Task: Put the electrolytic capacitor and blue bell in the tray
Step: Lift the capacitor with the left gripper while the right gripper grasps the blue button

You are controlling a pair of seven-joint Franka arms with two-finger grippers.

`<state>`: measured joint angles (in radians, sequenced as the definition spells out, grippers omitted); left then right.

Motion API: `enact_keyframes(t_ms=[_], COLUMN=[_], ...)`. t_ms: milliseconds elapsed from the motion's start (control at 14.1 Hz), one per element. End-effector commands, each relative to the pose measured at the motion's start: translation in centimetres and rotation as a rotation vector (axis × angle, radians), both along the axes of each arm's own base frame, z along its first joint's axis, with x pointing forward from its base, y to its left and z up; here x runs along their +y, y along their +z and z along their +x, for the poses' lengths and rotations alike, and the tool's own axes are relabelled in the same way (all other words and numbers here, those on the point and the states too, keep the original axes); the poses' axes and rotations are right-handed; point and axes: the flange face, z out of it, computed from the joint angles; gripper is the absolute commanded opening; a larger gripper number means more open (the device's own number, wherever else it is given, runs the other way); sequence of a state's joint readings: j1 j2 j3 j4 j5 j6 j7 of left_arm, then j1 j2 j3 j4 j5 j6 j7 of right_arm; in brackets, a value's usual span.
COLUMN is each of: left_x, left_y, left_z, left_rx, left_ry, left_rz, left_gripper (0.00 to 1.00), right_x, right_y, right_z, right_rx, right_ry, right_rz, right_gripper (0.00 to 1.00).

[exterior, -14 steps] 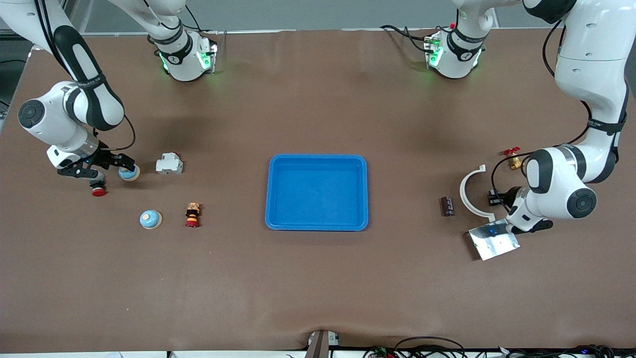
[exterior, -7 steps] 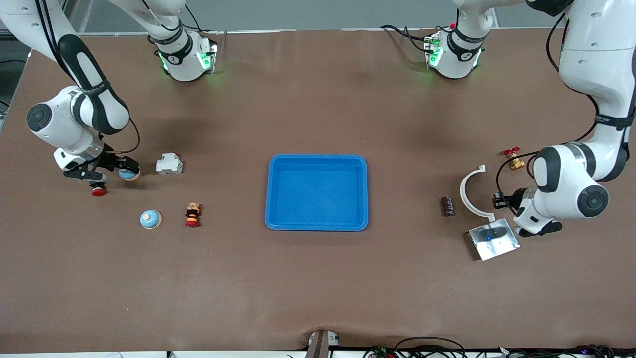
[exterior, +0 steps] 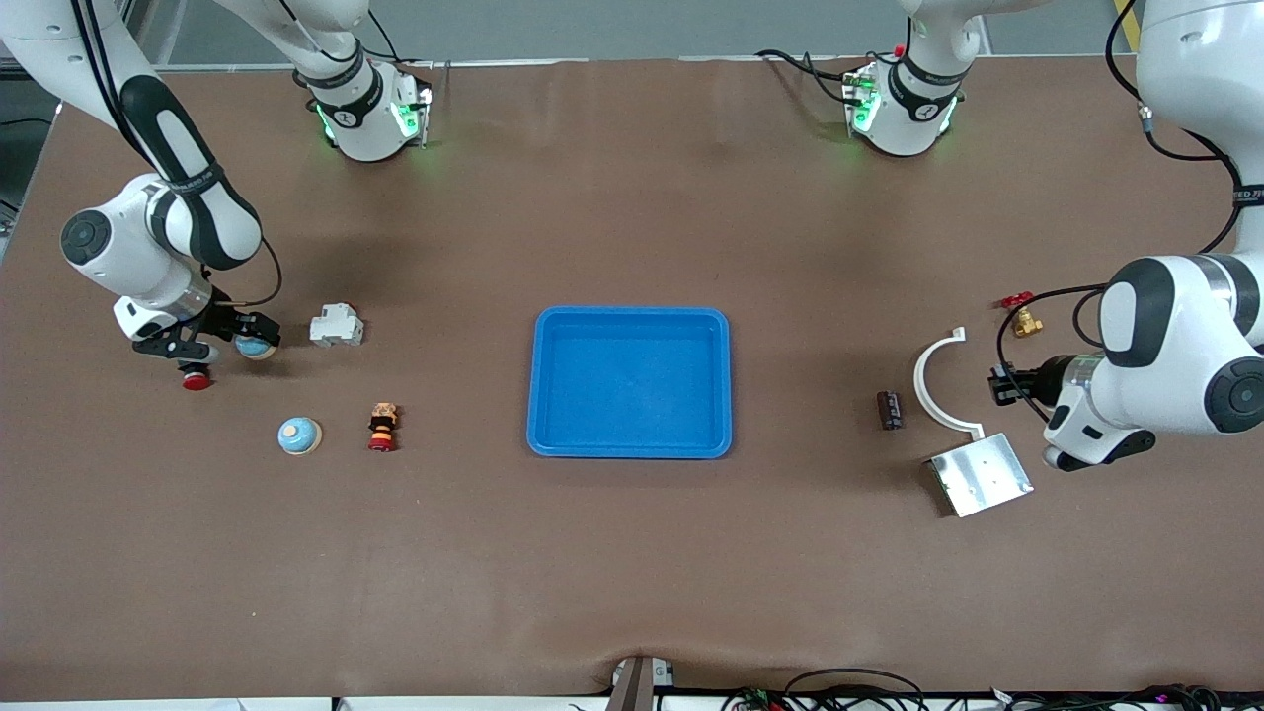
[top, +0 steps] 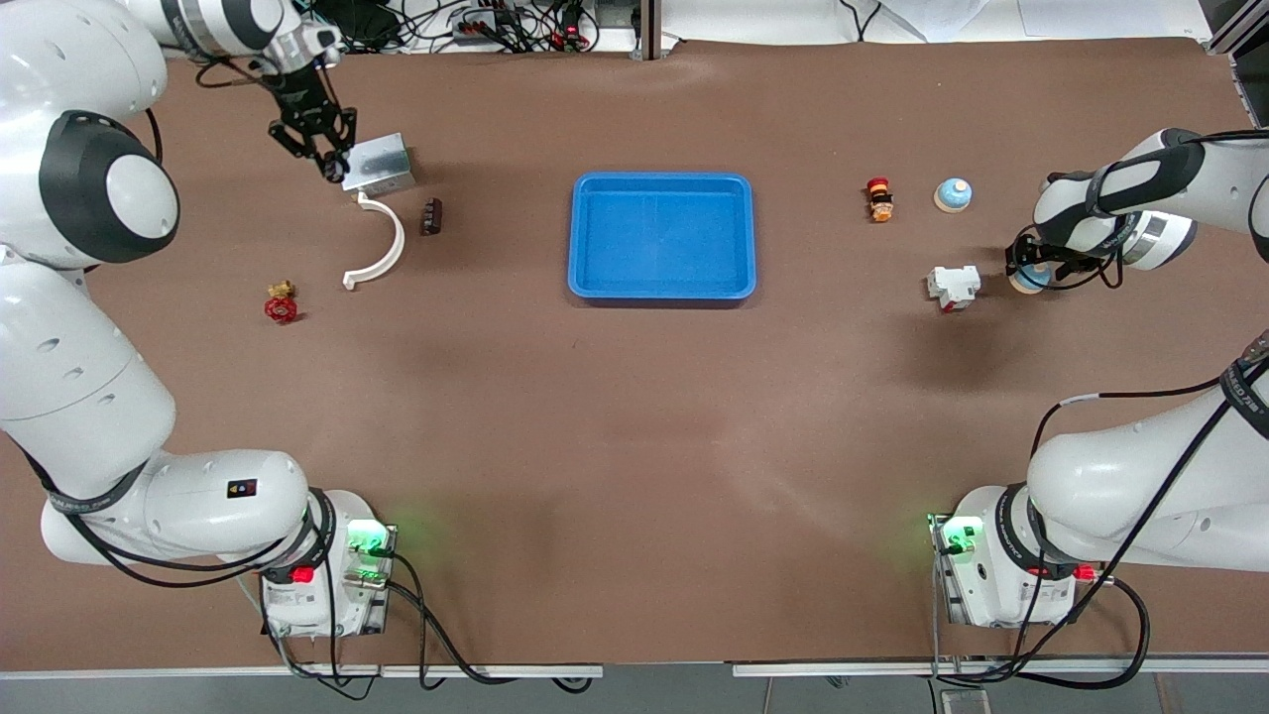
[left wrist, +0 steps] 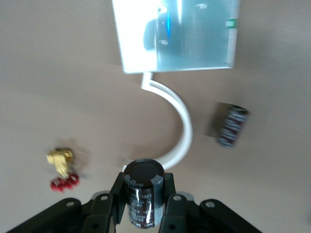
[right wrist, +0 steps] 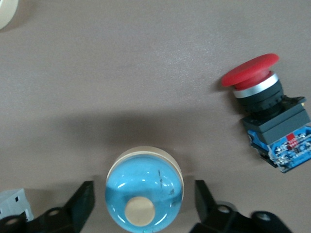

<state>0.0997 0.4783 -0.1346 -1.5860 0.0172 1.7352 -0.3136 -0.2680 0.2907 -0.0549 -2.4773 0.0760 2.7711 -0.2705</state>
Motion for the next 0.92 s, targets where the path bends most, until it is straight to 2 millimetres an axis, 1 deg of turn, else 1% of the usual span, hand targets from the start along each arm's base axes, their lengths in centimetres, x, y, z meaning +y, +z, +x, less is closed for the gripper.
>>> enact_keyframes(t_ms=[0,142,213,284,355,426,568,780,851], left_x=[-4.2,-8.8,-10.7,-12.8,-15.3,-17.1,-21.5,-26.2,-27.4], left_y=[2.4,4.0,4.3,4.4,4.6,4.2,2.7,0.5,-0.2], left_z=[0.5,0.4,0.3,0.1,-0.5,-0.9,-1.6,-2.2,-2.3], left_rx=[0.009,-0.009,-0.011,-0.007,-0.002,0.002,0.015,-0.008,-0.013], left_ry=[0.058,0.112,0.155,0.186,0.2,0.209,0.218,0.271,0.285], left_rz=[0.012,0.012,0.018,0.02,0.021,0.025,0.039,0.032,0.024], left_gripper=[0.04,0.04,0.04,0.04,0.04,0.04,0.04,0.04,0.04], right_x=[0.6,1.0,1.3,1.5,1.8,2.4,2.7,3.8,4.0], right_y=[0.0,0.0,0.2,0.4,0.8,1.4,3.4,7.9,9.5], right_z=[0.0,0.1,0.3,0.6,0.8,1.1,1.6,1.9,1.8], right_rx=[-0.007,-0.004,-0.004,-0.01,-0.012,0.002,0.026,0.006,0.011], right_ry=[0.01,0.017,0.02,0.021,0.027,0.031,0.017,0.007,0.001], right_rz=[0.009,0.01,0.011,0.01,0.012,0.024,0.042,0.073,0.089], right_gripper=[0.0,0.0,0.0,0.0,0.0,0.0,0.0,0.0,0.0])
